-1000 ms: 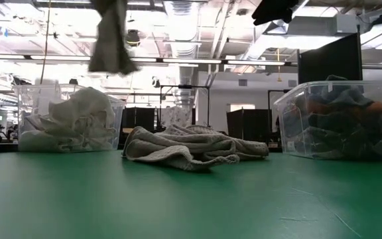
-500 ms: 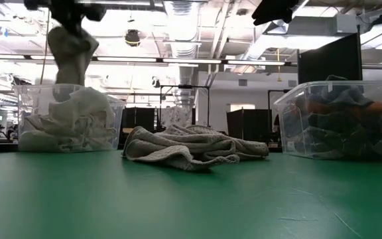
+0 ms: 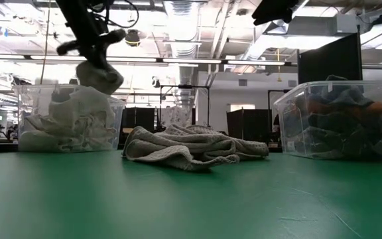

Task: Sort towels by color in basket
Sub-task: Put the light gray towel into the left transparent bin

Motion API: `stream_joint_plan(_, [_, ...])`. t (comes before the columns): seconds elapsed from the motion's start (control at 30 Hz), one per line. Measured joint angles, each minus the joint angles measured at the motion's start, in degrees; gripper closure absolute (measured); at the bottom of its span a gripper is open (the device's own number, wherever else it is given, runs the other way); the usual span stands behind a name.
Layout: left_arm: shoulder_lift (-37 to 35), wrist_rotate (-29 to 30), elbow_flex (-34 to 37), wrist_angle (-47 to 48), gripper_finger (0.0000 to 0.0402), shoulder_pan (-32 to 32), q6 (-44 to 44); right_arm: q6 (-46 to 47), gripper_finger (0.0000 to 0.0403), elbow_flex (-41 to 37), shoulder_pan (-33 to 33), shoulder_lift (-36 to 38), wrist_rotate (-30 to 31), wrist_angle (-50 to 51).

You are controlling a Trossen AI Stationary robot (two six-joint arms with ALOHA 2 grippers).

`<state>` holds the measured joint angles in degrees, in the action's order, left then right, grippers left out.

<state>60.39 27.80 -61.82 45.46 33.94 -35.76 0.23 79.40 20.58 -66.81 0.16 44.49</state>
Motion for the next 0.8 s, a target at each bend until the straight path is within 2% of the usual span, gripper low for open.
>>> stream_joint_plan(0.13, [-1.00, -12.00, 0.22, -8.92, 0.0400, 6.04, 0.53, -0.04, 0.0245, 0.00, -1.55, 0.00, -0.02, 0.04])
stream_joint_plan(0.27, [-1.06, -23.29, 0.22, -13.46, 0.0401, 9.88, -1.42, -0.07, 0.0245, 0.00, -2.74, 0.00, 0.36, 0.04])
stream_joint_plan(0.37, [-1.06, -26.25, 0.24, -12.41, 0.0401, 10.99, -2.06, -0.19, 0.0245, 0.00, -3.15, 0.00, 1.36, 0.04])
stream_joint_plan(0.43, [-1.19, -24.20, 0.22, -9.67, 0.0401, 11.51, -1.98, -0.19, 0.0245, 0.00, -3.15, 0.00, 1.50, 0.04])
stream_joint_plan(0.67, [-1.58, -3.93, 0.28, 2.10, 0.0401, 13.23, -0.80, 0.33, 0.0245, 0.00, -3.37, 0.00, 1.55, -0.43])
stream_joint_plan(0.73, [-1.49, -0.39, 0.28, 2.35, 0.0399, 13.83, -0.03, 0.39, 0.0245, 0.00, -3.35, 0.00, 1.58, -1.00])
stream_joint_plan(0.8, [-1.12, 0.58, 0.28, 2.60, 0.0398, 14.52, 1.63, 0.70, 0.0245, 0.00, -3.35, 0.00, 1.58, -1.77])
